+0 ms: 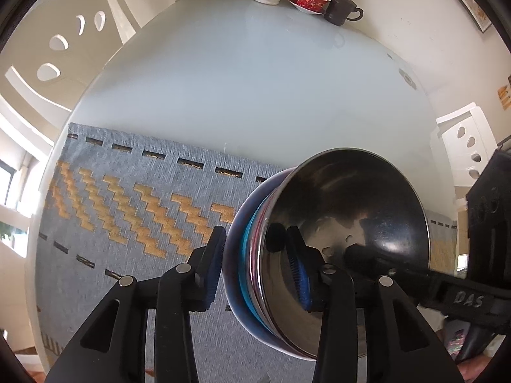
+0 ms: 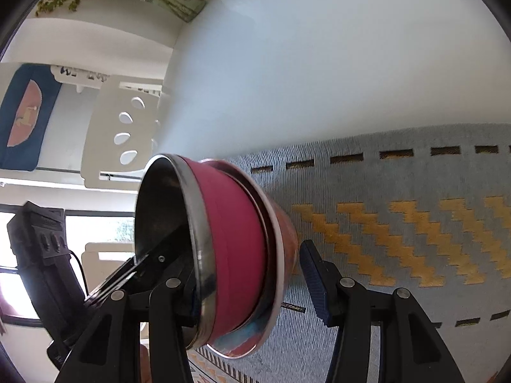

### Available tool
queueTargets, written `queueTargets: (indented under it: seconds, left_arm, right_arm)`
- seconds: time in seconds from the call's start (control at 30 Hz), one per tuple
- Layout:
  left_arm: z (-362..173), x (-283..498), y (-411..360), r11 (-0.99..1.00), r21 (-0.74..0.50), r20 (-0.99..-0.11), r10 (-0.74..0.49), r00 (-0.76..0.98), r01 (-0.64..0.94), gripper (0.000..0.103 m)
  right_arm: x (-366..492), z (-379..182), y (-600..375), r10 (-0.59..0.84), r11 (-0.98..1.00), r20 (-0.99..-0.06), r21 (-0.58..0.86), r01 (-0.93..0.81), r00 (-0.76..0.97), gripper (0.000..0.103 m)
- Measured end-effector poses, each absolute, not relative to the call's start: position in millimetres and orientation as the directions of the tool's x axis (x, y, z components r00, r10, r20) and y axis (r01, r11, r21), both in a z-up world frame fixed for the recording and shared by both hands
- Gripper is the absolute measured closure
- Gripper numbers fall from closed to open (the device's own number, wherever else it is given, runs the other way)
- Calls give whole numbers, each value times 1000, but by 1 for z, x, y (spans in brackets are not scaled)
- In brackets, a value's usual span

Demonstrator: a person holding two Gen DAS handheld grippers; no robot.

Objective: Organize plates and bowls
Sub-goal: 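Lift the stacked bowls with both grippers and carry them to the plate stack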

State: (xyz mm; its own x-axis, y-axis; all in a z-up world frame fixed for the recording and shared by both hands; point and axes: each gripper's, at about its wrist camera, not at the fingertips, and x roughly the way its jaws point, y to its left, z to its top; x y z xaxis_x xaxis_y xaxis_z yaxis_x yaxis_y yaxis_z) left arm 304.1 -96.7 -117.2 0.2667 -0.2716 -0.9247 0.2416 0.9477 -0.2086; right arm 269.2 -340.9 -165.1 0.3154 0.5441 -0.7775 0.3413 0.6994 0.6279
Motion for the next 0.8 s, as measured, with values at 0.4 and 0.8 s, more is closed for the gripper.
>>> queueTargets:
  seconds: [0.4,0.8]
  left_arm:
    - [-123,307,-94,932,-272,-906,-332,264,239,61]
    - [-123,302,-91,928,-289,-893,-350,284,235,65]
  right_arm:
    - [276,-173,-335,534,715,-784,619,325,317,52]
    - [273,-168,-336,503,718,-787,611,333,358,57]
